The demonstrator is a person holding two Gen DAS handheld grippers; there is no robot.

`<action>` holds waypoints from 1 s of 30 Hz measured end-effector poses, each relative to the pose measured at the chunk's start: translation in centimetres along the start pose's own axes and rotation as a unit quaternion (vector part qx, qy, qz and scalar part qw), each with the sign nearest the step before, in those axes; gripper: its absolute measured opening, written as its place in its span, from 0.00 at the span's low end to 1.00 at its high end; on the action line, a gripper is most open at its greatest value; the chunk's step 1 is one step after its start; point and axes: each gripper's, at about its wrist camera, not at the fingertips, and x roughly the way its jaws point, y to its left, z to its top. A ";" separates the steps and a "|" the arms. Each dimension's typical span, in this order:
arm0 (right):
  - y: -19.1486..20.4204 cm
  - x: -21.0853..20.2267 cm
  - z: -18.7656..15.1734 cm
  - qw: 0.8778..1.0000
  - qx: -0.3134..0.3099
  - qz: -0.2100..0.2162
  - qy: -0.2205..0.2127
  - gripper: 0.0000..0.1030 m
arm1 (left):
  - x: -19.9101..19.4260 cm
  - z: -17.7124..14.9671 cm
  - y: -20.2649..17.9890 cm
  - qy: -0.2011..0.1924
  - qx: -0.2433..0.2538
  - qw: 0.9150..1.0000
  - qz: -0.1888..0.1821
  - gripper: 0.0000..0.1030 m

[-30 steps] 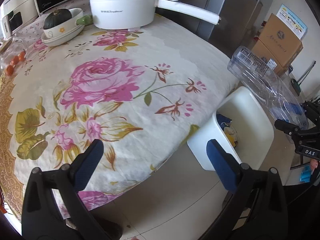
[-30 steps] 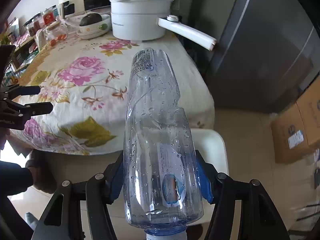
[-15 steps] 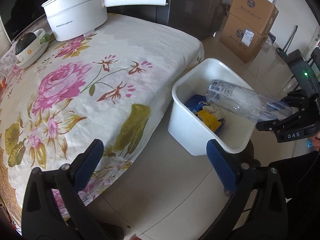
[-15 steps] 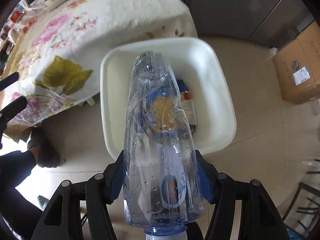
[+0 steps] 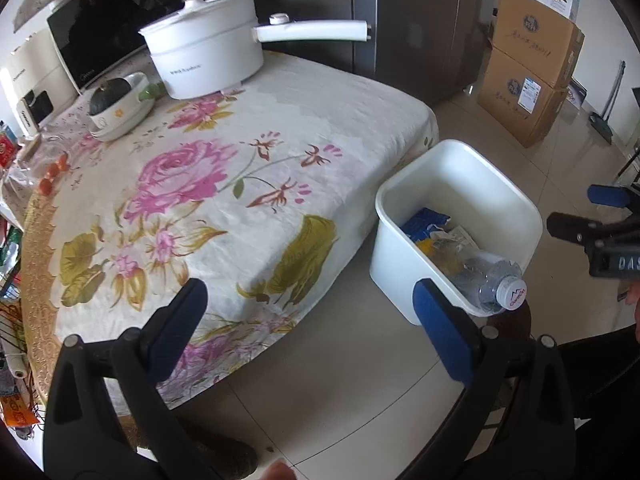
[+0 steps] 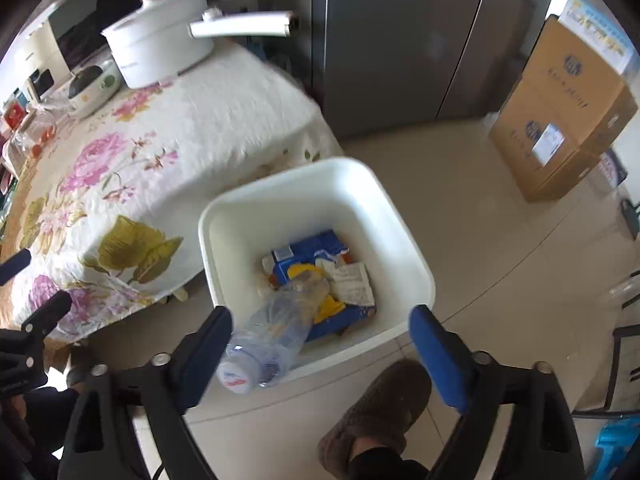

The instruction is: Collect trash

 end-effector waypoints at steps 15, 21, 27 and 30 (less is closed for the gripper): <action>4.1 -7.1 -2.2 0.984 -0.010 -0.035 -0.175 1.00 | -7.0 -0.4 1.5 -0.119 -0.055 0.989 0.064 0.99; 4.7 -8.1 -2.0 0.978 -0.014 -0.023 -0.205 1.00 | -7.3 -0.7 2.3 -0.131 -0.077 0.986 0.071 0.99; 5.2 -8.1 -1.9 0.978 -0.020 -0.021 -0.208 1.00 | -7.2 -1.0 2.5 -0.128 -0.078 0.986 0.077 0.99; 5.3 -8.1 -1.9 0.977 -0.020 -0.020 -0.210 1.00 | -7.3 -1.1 2.7 -0.128 -0.079 0.986 0.075 0.99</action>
